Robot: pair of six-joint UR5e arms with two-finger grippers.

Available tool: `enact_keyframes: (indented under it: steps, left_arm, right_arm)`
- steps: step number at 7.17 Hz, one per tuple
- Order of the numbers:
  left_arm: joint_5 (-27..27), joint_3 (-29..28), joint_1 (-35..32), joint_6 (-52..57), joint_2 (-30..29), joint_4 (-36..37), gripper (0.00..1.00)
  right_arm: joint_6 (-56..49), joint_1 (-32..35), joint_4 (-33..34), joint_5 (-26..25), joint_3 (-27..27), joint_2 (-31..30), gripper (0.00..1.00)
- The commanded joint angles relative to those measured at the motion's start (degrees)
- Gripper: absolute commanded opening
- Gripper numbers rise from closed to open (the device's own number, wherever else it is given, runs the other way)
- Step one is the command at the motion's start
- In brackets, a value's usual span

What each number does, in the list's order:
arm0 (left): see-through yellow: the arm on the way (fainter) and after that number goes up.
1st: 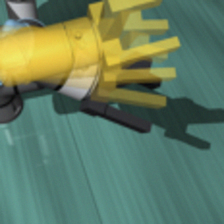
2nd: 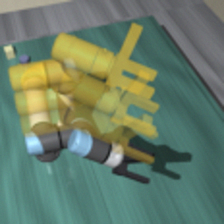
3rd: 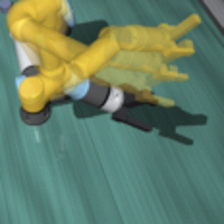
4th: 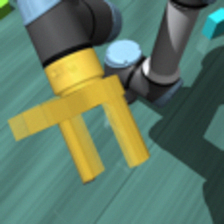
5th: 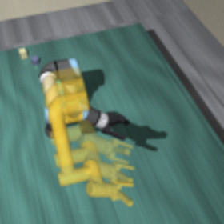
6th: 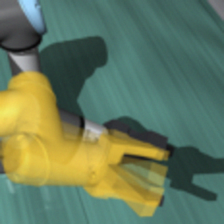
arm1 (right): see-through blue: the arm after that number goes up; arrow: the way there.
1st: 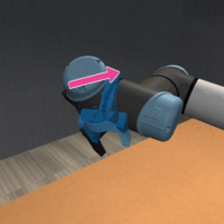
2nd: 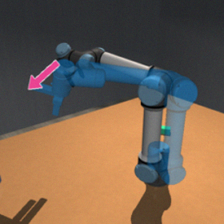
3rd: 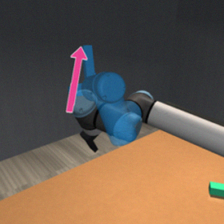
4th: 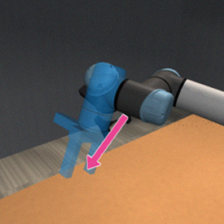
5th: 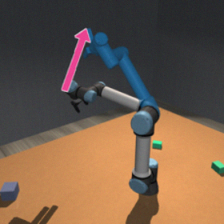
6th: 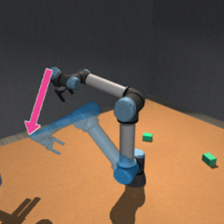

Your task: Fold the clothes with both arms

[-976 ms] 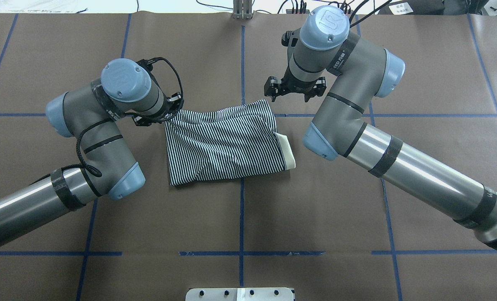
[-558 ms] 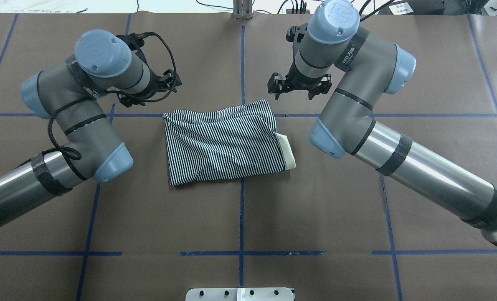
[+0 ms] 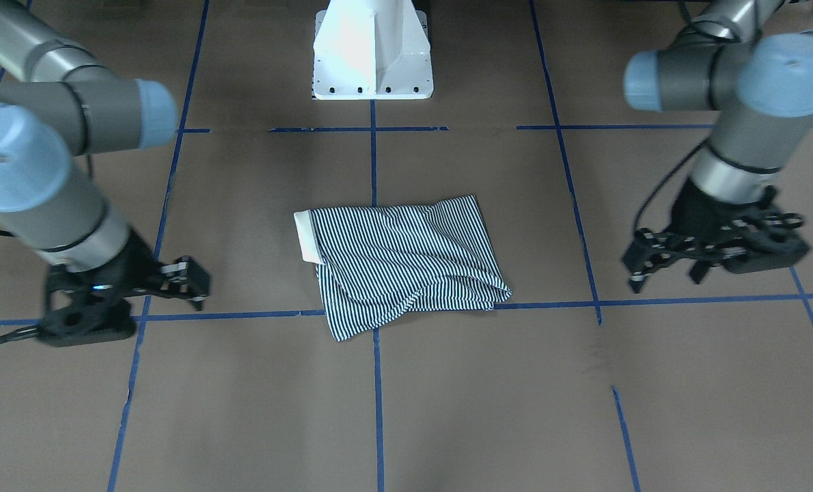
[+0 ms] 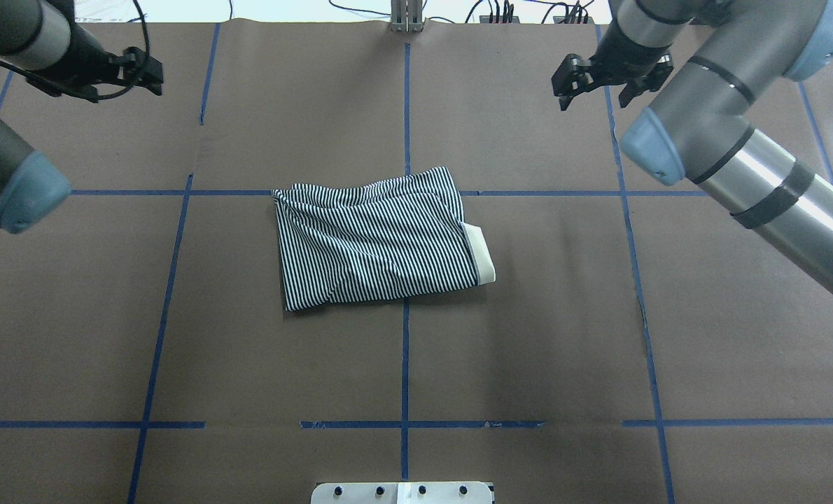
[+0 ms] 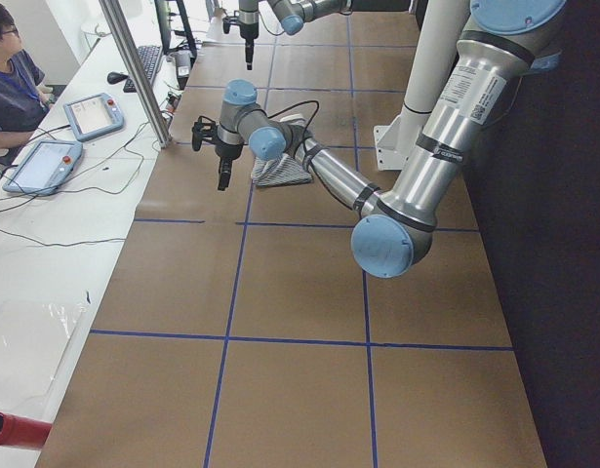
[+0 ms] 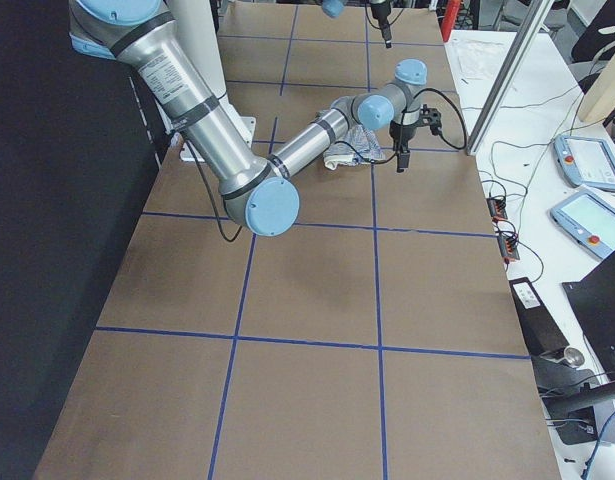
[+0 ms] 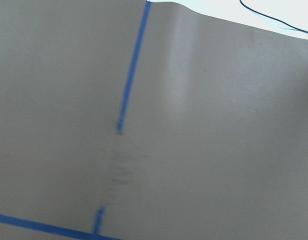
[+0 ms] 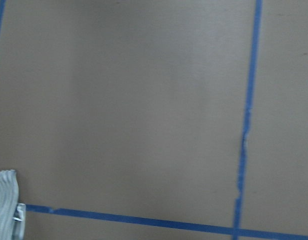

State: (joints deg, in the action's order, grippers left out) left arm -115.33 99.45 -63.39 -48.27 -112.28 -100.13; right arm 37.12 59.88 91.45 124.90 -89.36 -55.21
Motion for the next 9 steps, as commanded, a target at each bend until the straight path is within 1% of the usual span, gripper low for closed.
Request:
enact_keyframes:
  steps: [1,2,3,4,5,6,8,9]
  left_arm:
    - [-5.5,0.7,-13.8,27.6,9.8,0.5,1.00]
    - [-6.0,0.6,-19.9,42.7,14.1,0.5,1.00]
    - [-6.0,-0.2,-23.8,52.7,16.2,0.5,1.00]
    - [-7.3,-0.1,-26.1,58.7,18.7,0.5,1.00]
    - [-8.8,-0.1,-26.7,59.8,20.8,0.8,1.00]
    - [-9.1,0.4,-26.6,59.7,24.3,0.2,1.00]
    - [-8.4,-1.7,-26.4,59.8,25.3,-0.2,1.00]
    - [-8.9,-4.0,-26.3,59.4,24.9,-0.3,1.00]
  right_arm:
    - [-14.5,10.3,0.5,7.4,-4.8,-13.3,1.00]
    - [-24.6,15.7,0.5,9.5,-6.4,-20.5,1.00]
    - [-35.1,21.0,0.7,9.7,-6.2,-25.6,1.00]
    - [-43.5,24.6,0.7,9.6,-5.4,-30.6,1.00]
    - [-48.7,28.0,0.7,9.6,-4.5,-33.7,1.00]
    - [-51.8,29.7,0.5,9.5,-4.6,-36.9,1.00]
    - [-51.7,30.4,-0.1,9.1,-4.3,-38.7,1.00]
    - [-50.9,30.4,-0.2,9.3,-3.3,-38.0,1.00]
